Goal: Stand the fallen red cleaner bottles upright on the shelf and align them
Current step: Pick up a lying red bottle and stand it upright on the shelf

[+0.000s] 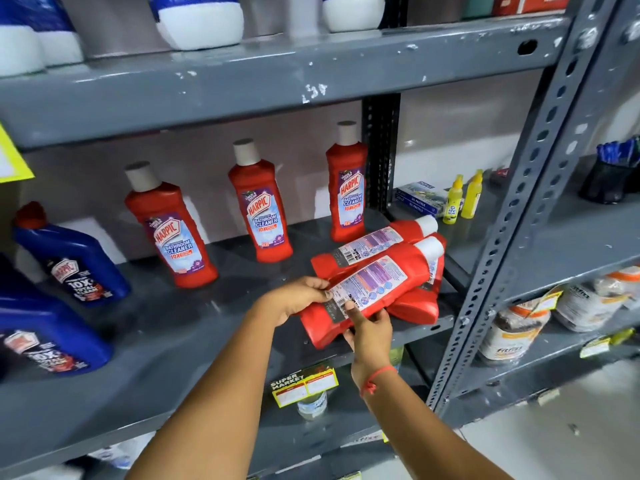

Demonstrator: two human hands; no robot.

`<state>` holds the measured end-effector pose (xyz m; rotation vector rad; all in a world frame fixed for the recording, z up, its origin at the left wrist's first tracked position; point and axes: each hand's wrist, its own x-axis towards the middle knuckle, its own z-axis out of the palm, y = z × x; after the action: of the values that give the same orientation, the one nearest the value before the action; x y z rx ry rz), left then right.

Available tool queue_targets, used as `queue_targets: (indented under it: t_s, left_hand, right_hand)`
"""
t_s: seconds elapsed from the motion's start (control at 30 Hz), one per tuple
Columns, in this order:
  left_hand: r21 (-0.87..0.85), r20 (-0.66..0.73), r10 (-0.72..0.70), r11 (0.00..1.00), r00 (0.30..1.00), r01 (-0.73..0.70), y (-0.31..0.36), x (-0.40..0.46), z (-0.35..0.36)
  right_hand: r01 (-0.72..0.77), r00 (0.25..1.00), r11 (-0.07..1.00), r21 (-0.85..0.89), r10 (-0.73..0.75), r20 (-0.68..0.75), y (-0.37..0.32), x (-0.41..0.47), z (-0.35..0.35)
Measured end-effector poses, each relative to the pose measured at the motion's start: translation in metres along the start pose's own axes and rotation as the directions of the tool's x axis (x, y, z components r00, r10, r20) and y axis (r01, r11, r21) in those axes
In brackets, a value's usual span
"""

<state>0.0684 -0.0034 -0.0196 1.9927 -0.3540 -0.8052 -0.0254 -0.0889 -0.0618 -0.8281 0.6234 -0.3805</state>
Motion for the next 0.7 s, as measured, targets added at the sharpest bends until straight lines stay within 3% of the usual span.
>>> queue_targets:
  t_s: [0.13, 0.33, 0.5, 0.7]
  left_hand:
    - [-0.069, 0.006, 0.061, 0.996, 0.998, -0.060, -0.009, -0.011, -0.009]
    - [-0.193, -0.106, 0.119, 0.971, 0.987, -0.138, -0.035, -0.047, -0.045]
    - [-0.229, -0.318, 0.092, 0.958, 0.944, -0.171, -0.072, -0.086, -0.076]
    - [-0.306, -0.515, 0.049, 0.922, 0.856, -0.236, -0.116, -0.123, -0.102]
  right_hand:
    - [0.087, 0.993, 0.995, -0.040, -0.084, 0.085, 0.001, -0.010, 0.004]
    - [0.252, 0.919, 0.940, -0.229, -0.158, 0.361, 0.011, -0.019, 0.029]
    - [0.365, 0.820, 0.864, -0.347, -0.121, 0.560, 0.033, -0.029, 0.068]
    - [0.455, 0.710, 0.773, -0.442, -0.014, 0.704, 0.065, -0.042, 0.115]
